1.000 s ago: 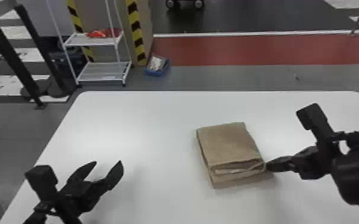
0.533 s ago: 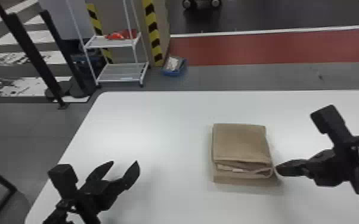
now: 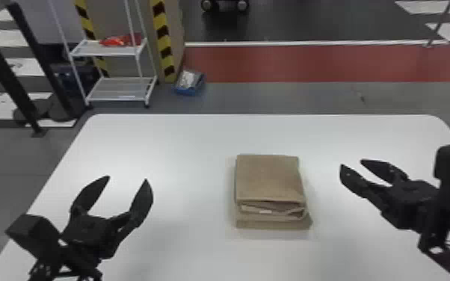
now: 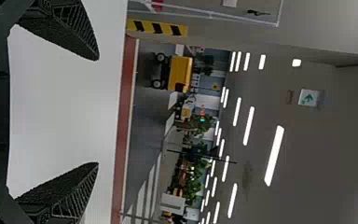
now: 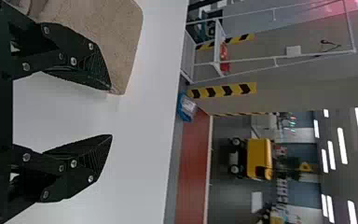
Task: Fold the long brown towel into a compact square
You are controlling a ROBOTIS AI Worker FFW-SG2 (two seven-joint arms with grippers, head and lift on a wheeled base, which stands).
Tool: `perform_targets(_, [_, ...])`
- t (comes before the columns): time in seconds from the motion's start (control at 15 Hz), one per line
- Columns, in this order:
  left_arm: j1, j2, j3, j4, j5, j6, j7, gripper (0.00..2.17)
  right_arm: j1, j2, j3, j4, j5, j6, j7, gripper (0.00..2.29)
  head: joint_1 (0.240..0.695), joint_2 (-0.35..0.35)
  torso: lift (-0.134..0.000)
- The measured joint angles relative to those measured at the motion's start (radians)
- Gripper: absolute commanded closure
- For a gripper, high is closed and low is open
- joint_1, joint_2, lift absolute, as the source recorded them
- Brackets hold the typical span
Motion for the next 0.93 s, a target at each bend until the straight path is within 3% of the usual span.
perform_targets(0.13, [0.044,-0.005,-0.043,0.018,-0.05,-0.158,0.072,0.08,0.145,0.003,0.05,-0.002,-0.039,-0.268,-0.146,0.06,0.695,0.037,-0.12])
perform_targets(0.27, [0.08,-0.006,-0.068,0.014,-0.103,-0.19,0.118,0.08,0.246,0.003,0.096,-0.017,-0.045,-0.378,-0.259,0.07,0.695,0.04,-0.12])
perform_targets(0.33, [0.091,-0.006,-0.072,0.008,-0.121,-0.175,0.127,0.08,0.268,0.003,0.108,-0.022,-0.045,-0.385,-0.286,0.07,0.695,0.037,-0.12])
perform_targets(0.67, [0.142,-0.006,-0.044,-0.09,-0.165,0.022,0.121,0.08,0.294,0.003,0.152,-0.018,-0.053,-0.393,-0.319,0.08,0.695,0.066,-0.12])
perform_targets(0.93, [0.171,-0.006,-0.028,-0.11,-0.166,-0.002,0.127,0.08,0.297,0.003,0.172,-0.007,-0.053,-0.412,-0.328,0.08,0.695,0.097,-0.12])
